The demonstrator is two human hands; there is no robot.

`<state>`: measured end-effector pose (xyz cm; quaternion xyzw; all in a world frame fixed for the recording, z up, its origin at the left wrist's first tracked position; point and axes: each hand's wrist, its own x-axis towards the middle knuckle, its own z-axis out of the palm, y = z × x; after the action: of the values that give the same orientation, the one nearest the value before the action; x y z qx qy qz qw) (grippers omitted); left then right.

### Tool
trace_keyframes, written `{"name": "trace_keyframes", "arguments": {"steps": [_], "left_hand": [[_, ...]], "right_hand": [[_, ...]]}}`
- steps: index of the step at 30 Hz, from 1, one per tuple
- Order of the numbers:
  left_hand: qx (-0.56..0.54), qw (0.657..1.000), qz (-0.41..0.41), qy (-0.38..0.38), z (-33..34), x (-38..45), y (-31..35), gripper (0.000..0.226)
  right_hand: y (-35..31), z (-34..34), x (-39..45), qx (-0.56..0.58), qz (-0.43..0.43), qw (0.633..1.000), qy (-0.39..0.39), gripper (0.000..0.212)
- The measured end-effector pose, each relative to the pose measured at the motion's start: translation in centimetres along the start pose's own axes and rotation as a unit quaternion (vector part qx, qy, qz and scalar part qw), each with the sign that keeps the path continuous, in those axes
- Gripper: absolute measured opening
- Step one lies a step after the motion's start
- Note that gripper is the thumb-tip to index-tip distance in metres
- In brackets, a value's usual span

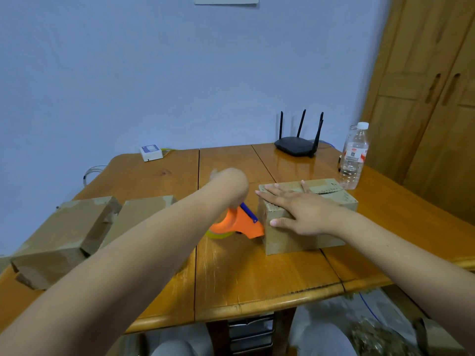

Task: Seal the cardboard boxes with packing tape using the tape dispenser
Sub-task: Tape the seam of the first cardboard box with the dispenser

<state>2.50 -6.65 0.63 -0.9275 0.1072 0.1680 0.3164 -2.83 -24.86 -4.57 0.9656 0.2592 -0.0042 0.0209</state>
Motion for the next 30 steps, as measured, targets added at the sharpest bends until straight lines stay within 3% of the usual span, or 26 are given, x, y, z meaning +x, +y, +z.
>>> {"name": "trace_keyframes", "arguments": {"steps": [6,8,9,10,12,14,16,17,19,22,24,30], "left_hand": [[-0.089,0.995,-0.036,-0.031,2.2,-1.6,-6.1,0.029],[-0.235,0.969,-0.06,-0.044,3.1,-1.5,-8.9,0.02],[-0.346,0.935,-0.071,-0.034,3.7,-1.4,-9.9,0.014],[-0.459,0.885,-0.075,-0.015,4.4,-1.2,-10.6,0.013],[-0.654,0.751,-0.081,0.042,5.3,-1.4,-10.1,0.014],[-0.795,0.601,-0.053,0.065,5.6,-1.8,-8.2,0.019],[-0.892,0.452,0.016,0.027,5.8,-2.5,-6.0,0.032],[-0.918,0.393,0.047,-0.003,5.8,-2.9,-4.9,0.038],[-0.945,0.315,0.081,-0.042,5.9,-3.3,-2.9,0.043],[-0.955,0.273,0.106,-0.052,5.5,-3.8,-0.4,0.039],[-0.956,0.266,0.112,-0.051,5.4,-3.9,0.5,0.038],[-0.92,0.357,0.143,-0.081,6.4,-4.3,1.5,0.036]], "right_hand": [[0.0,-0.6,-0.2,0.096,0.036,0.995,0.004,0.081],[0.1,-1.3,-0.2,0.212,0.058,0.975,0.029,0.075],[0.2,-1.5,-0.1,0.267,0.069,0.959,0.066,0.071],[0.4,-1.6,0.0,0.313,0.085,0.939,0.118,0.064],[1.0,-1.9,0.1,0.35,0.145,0.897,0.229,0.047],[2.0,-1.8,0.5,0.288,0.23,0.889,0.273,0.042],[2.9,-1.5,0.7,0.187,0.309,0.905,0.226,0.055],[3.2,-1.2,0.8,0.162,0.342,0.907,0.186,0.065],[3.2,-0.8,0.7,0.157,0.388,0.901,0.115,0.081],[2.9,-0.4,0.7,0.139,0.402,0.902,0.069,0.083],[2.5,-0.3,0.9,0.121,0.407,0.903,0.068,0.078],[1.7,-0.3,1.2,0.113,0.416,0.901,0.05,0.072]]}}
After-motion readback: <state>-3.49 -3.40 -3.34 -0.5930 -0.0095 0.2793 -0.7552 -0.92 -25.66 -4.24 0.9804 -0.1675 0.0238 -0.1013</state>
